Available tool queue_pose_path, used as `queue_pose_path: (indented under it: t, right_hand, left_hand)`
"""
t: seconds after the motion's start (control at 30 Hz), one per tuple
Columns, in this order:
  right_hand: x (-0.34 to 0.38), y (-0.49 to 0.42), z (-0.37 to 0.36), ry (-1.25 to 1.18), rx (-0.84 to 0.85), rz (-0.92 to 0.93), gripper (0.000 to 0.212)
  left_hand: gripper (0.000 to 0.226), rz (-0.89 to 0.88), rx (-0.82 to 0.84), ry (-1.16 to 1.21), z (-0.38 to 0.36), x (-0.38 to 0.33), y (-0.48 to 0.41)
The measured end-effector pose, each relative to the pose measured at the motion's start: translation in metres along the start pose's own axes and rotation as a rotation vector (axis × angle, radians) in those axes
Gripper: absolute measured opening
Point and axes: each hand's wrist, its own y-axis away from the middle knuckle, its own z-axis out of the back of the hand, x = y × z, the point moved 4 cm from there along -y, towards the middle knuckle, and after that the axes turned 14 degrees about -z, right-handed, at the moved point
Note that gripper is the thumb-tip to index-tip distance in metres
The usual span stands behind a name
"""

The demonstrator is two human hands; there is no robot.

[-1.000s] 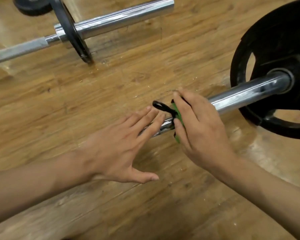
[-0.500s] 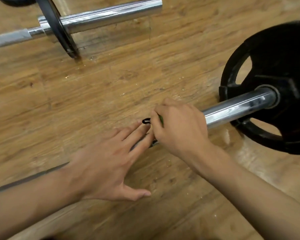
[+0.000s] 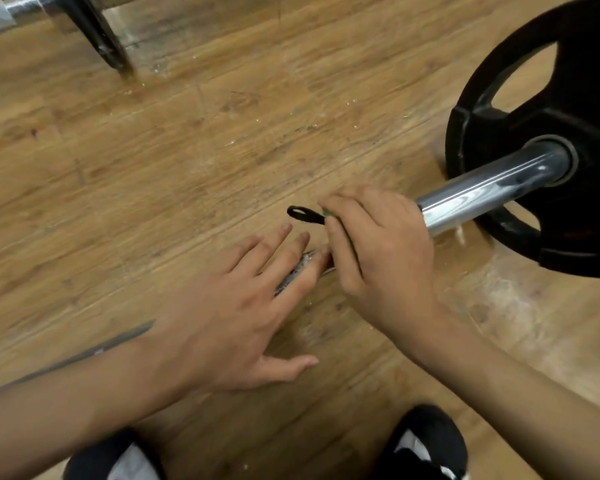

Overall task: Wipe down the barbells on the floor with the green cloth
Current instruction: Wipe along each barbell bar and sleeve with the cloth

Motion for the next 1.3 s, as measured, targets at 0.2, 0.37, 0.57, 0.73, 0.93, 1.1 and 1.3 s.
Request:
queue_pose_path:
  t: [0.2, 0.37, 0.57, 0.73, 0.93, 1.1, 1.3]
  right_hand:
    - [0.005, -0.006, 0.006, 0.086, 0.182, -0.012, 0.029]
    - [0.002, 0.003, 0.004, 0.144, 0.139, -0.075, 0.03]
    - [0.005, 0.008, 0.008, 0.156, 0.17, -0.033, 0.032]
    - [0.0, 0.015, 0.011, 0.095, 0.13, -0.039, 0.033]
    - [-0.003, 0.023, 0.019, 0.027, 0.1, 0.038, 0.038]
    - [0.007, -0.017, 0.001, 0.267, 0.338, -0.058, 0.05]
    - [-0.026, 0.04, 0.005, -0.052, -0.029, 0.169, 0.035]
  left_hand:
    - [0.111, 0.0, 0.004, -0.002, 0.0, -0.017, 0.0]
    - [0.107, -0.011, -0.018, -0.003, 0.001, -0.024, 0.001]
    - [0.106, -0.024, -0.027, -0.073, -0.003, -0.035, 0.0]
    - [0.103, -0.033, -0.033, -0.083, -0.003, -0.035, 0.001]
    - [0.104, -0.025, -0.037, -0.092, -0.003, -0.033, -0.001]
    - [0.102, -0.028, -0.03, -0.064, -0.002, -0.023, -0.001]
    - [0.102, -0.011, -0.031, -0.047, -0.002, -0.007, 0.003]
